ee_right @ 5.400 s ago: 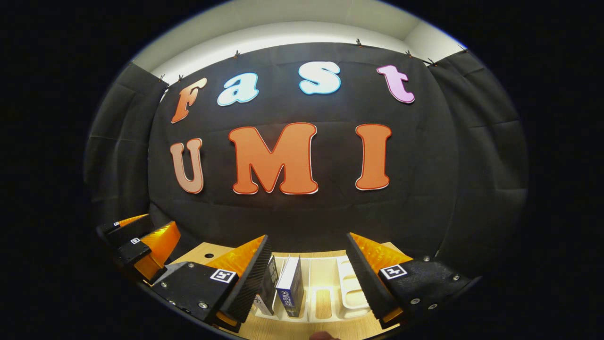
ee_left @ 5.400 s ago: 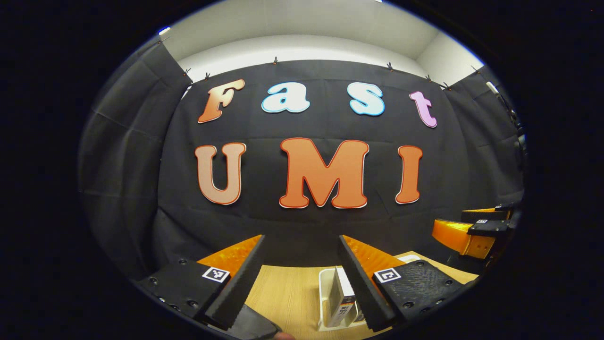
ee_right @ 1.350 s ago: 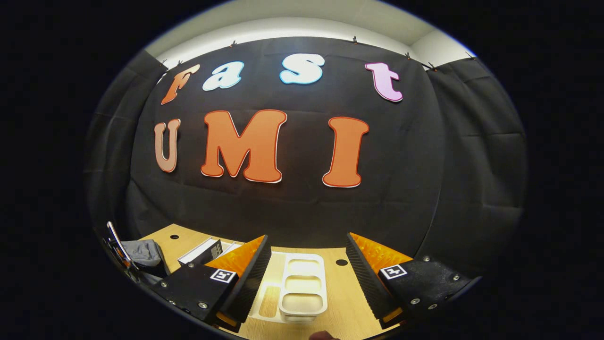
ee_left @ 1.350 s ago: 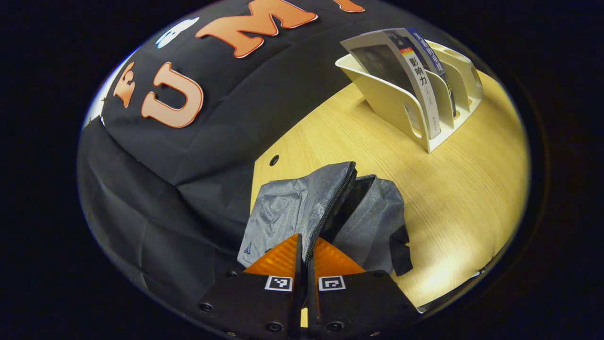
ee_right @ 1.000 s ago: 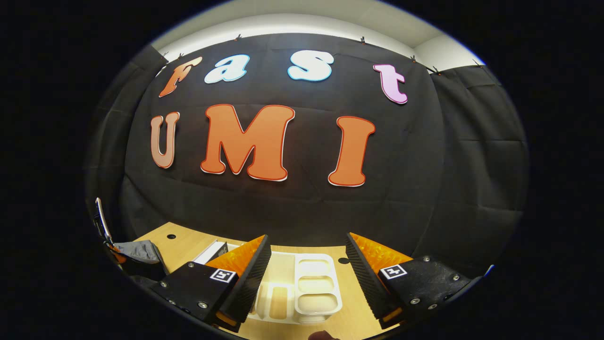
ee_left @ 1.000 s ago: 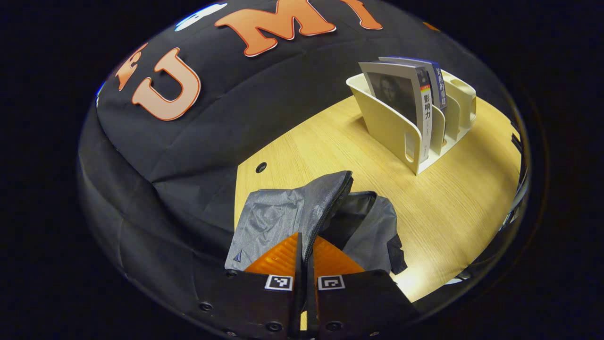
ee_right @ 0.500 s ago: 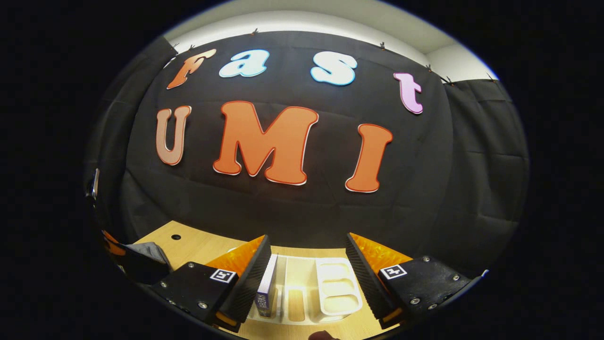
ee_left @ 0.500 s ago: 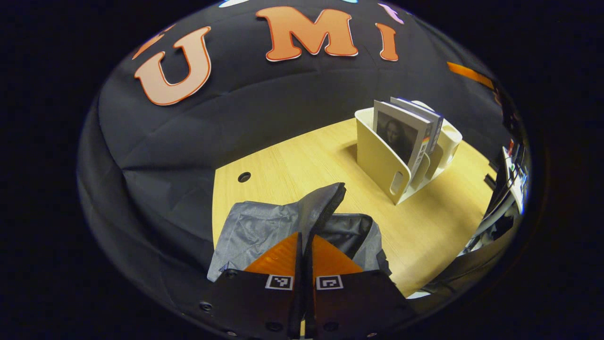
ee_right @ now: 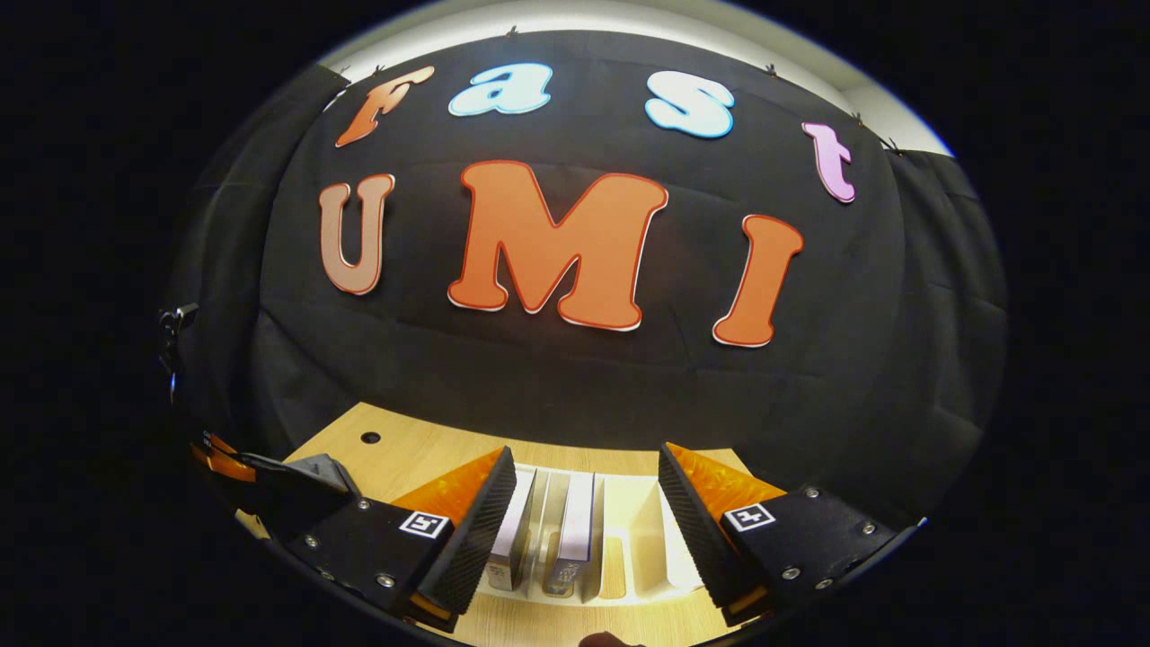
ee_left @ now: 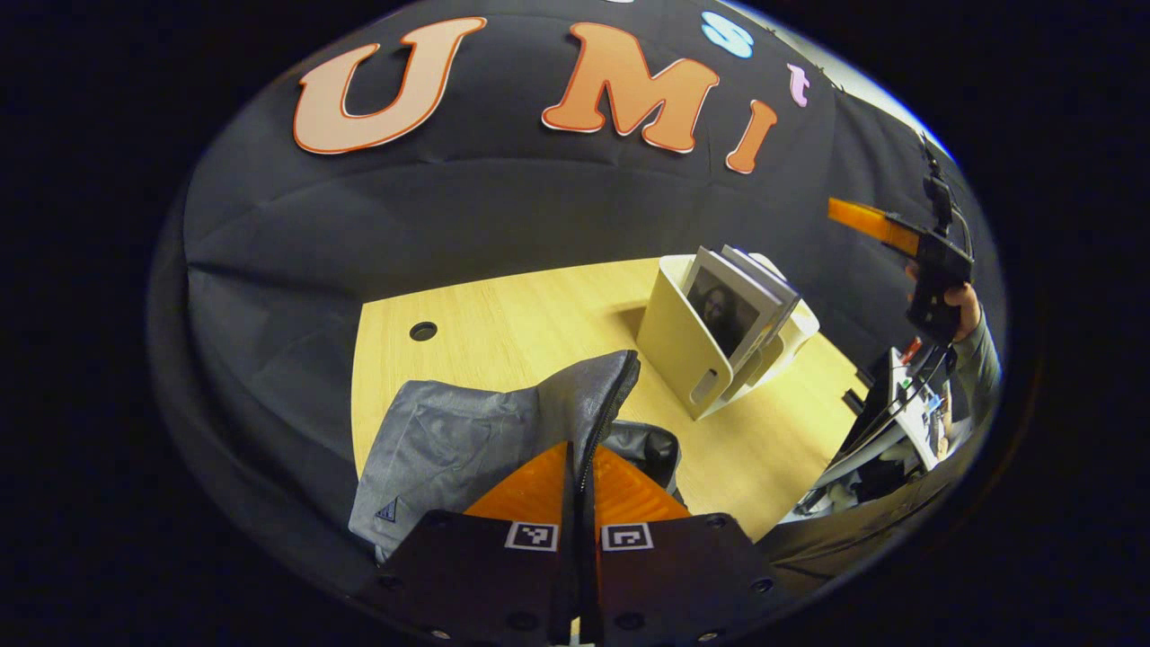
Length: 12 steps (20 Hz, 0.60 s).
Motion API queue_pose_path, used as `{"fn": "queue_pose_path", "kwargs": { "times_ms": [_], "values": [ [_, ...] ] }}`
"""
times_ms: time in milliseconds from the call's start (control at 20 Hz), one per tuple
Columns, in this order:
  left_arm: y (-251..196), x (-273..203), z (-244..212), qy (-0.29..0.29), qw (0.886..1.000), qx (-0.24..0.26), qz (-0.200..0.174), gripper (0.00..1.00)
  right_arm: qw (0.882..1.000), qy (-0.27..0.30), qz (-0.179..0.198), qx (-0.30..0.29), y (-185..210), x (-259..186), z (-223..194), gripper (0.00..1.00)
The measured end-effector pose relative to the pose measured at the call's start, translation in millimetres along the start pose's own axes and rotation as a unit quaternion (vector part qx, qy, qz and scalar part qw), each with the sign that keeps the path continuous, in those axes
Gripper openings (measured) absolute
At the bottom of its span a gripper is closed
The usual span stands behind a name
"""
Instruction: Open the schoolbag, grab two books from the bookshelf and put them into the schoolbag.
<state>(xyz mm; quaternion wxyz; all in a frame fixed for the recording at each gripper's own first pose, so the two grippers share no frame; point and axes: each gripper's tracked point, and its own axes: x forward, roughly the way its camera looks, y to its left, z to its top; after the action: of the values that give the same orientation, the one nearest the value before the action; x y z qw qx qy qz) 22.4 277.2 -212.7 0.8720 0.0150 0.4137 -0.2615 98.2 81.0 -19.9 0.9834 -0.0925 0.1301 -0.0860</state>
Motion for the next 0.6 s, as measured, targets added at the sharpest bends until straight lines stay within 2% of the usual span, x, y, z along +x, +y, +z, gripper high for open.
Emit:
{"fn": "queue_pose_path", "kwargs": {
  "times_ms": [300,450,600],
  "values": [
    [16.4,-13.0,16.0,0.010,0.998,-0.002,-0.062,0.03,0.993,0.116,-0.008,-0.013,10.8,15.2,-26.0,0.96],
    [19.4,-17.5,21.4,0.027,0.996,0.002,-0.080,0.03,0.983,0.182,0.003,0.005,21.1,16.4,-38.0,0.96],
    [18.0,-20.4,30.3,0.035,0.995,0.005,-0.097,0.03,0.976,0.219,0.021,0.007,36.5,29.0,-45.2,0.96]
  ]
}}
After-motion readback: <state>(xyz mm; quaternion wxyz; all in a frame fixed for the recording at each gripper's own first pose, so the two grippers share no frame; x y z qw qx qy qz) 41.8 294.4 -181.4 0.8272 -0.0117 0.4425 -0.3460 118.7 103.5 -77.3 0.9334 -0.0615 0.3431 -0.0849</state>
